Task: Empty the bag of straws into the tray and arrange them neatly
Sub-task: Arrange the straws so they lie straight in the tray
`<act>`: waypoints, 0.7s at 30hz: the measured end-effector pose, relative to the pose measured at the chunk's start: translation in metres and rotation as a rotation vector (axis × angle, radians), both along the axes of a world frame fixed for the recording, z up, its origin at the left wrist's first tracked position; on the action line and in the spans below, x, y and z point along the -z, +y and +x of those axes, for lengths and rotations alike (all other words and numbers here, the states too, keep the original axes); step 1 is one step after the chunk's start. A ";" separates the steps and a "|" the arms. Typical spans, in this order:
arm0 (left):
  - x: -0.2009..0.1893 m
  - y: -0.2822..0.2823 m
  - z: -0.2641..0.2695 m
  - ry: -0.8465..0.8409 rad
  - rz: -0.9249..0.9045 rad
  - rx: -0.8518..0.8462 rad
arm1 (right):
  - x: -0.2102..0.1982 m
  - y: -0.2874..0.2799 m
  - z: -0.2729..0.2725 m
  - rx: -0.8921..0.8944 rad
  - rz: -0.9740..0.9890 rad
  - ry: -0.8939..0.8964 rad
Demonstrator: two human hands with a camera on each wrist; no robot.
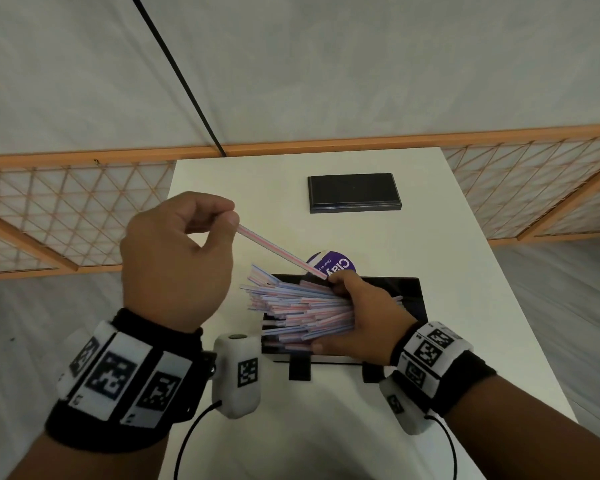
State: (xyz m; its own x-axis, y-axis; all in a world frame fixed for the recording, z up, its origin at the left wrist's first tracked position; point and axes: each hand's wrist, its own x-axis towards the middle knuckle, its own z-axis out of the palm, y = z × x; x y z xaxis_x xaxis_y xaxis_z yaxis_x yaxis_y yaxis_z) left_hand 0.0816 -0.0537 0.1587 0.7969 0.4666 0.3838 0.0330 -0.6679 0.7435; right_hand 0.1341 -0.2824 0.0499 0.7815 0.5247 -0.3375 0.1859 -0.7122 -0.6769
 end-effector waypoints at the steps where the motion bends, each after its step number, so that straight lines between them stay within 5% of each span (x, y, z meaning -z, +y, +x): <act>1: 0.003 -0.001 0.000 0.007 -0.016 0.006 | -0.003 -0.001 0.001 0.000 -0.005 0.005; 12: 0.064 -0.037 0.003 0.360 -0.013 0.203 | -0.035 -0.017 0.014 0.018 -0.139 0.056; 16: 0.080 -0.038 -0.001 0.331 0.036 0.294 | -0.042 -0.018 0.018 -0.065 -0.224 0.039; 19: 0.092 -0.034 -0.001 0.334 -0.221 0.090 | -0.031 -0.015 0.015 -0.187 -0.281 -0.008; 21: 0.097 -0.034 0.004 0.373 -0.594 -0.011 | -0.015 -0.010 0.008 -0.249 -0.379 -0.084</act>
State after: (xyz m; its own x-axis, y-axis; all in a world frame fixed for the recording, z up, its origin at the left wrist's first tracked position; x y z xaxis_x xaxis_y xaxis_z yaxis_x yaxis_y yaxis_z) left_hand 0.0852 -0.0879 0.0618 0.8198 0.5214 -0.2367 0.3615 -0.1506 0.9201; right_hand 0.1422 -0.2928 0.0653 0.6797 0.5518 -0.4832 0.4259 -0.8333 -0.3525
